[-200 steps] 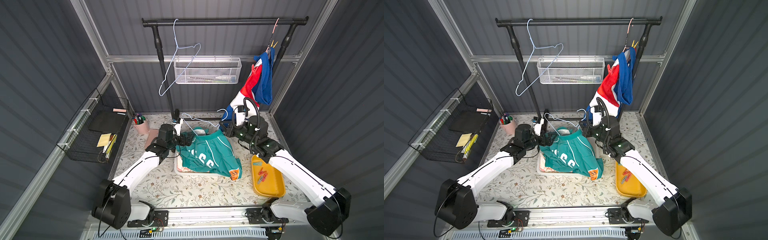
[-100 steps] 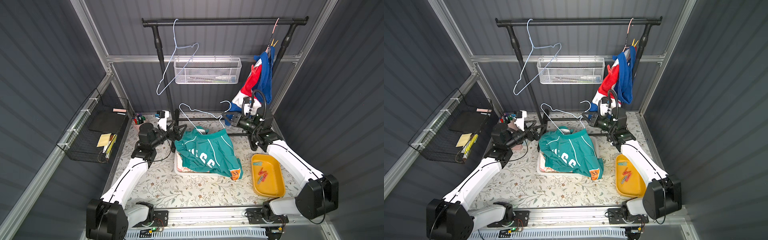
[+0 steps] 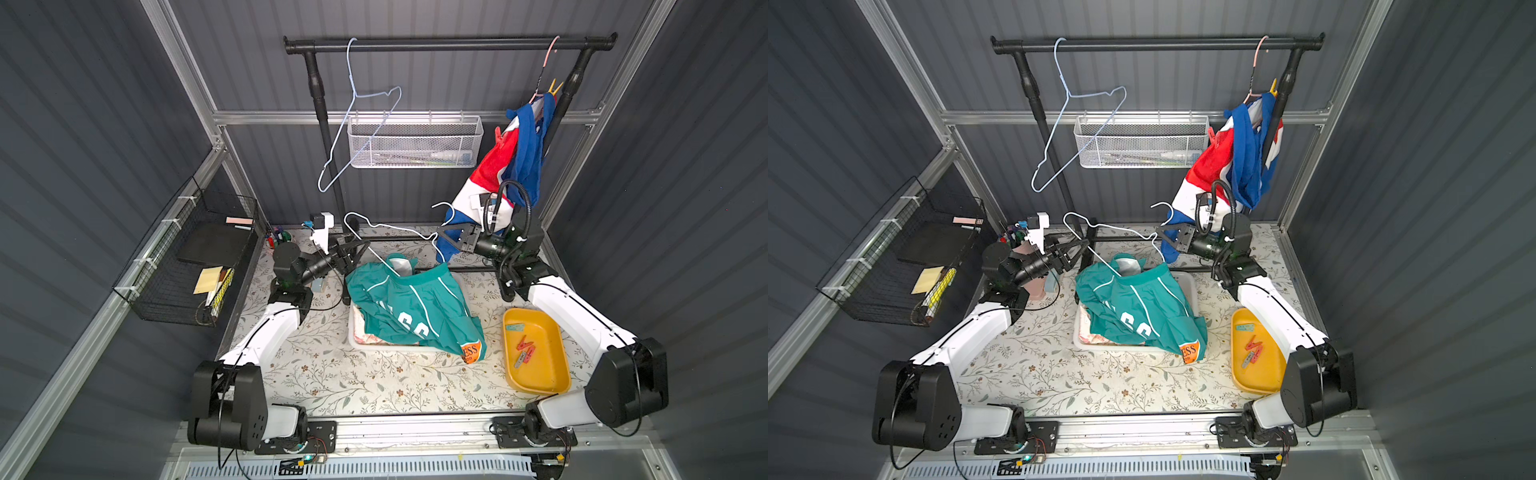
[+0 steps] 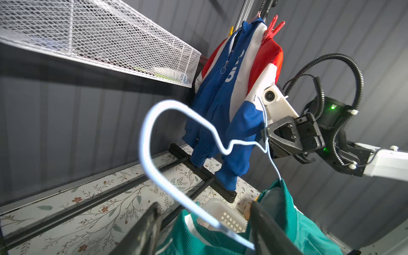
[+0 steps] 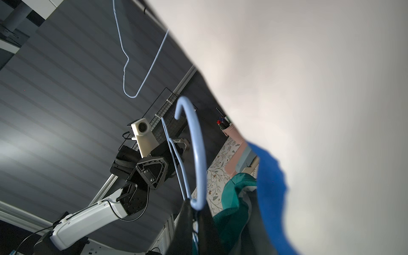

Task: Remove the clothespins securing jackets to the hanger
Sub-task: Remove the jacket from the hanger.

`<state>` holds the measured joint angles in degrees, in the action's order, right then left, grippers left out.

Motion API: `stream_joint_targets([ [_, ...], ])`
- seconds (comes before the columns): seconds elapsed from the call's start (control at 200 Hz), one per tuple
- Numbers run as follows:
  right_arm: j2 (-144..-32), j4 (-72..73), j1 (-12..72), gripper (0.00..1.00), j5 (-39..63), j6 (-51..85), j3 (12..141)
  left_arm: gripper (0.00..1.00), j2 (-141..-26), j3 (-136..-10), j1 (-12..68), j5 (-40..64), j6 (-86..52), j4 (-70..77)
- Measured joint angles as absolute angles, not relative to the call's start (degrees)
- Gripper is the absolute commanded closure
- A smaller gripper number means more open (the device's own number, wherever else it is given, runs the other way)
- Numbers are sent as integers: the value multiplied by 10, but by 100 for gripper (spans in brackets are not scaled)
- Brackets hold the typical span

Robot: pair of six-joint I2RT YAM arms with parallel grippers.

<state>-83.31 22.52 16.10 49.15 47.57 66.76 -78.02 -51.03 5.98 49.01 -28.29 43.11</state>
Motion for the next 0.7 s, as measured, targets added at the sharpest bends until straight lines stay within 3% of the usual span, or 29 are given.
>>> stream_joint_targets([
  [0.16,-840,226,161,100,511,477,673,72,-790,-510,59,507,-319,497],
  [0.235,-841,226,162,100,515,477,675,92,-796,-510,59,513,-341,523],
  [0.265,-841,226,163,95,515,475,676,100,-801,-510,59,516,-352,532],
  [0.32,-841,219,163,81,510,465,679,100,-808,-511,59,520,-371,546],
  [0.41,-846,199,166,44,510,458,695,100,-823,-511,59,519,-400,571],
  [0.47,-847,191,170,28,506,453,702,100,-832,-509,59,514,-424,585],
  [0.545,-846,182,173,19,491,444,708,100,-838,-509,57,505,-450,600],
  [0.7,-830,135,174,12,451,418,709,100,-834,-509,34,483,-495,622],
])
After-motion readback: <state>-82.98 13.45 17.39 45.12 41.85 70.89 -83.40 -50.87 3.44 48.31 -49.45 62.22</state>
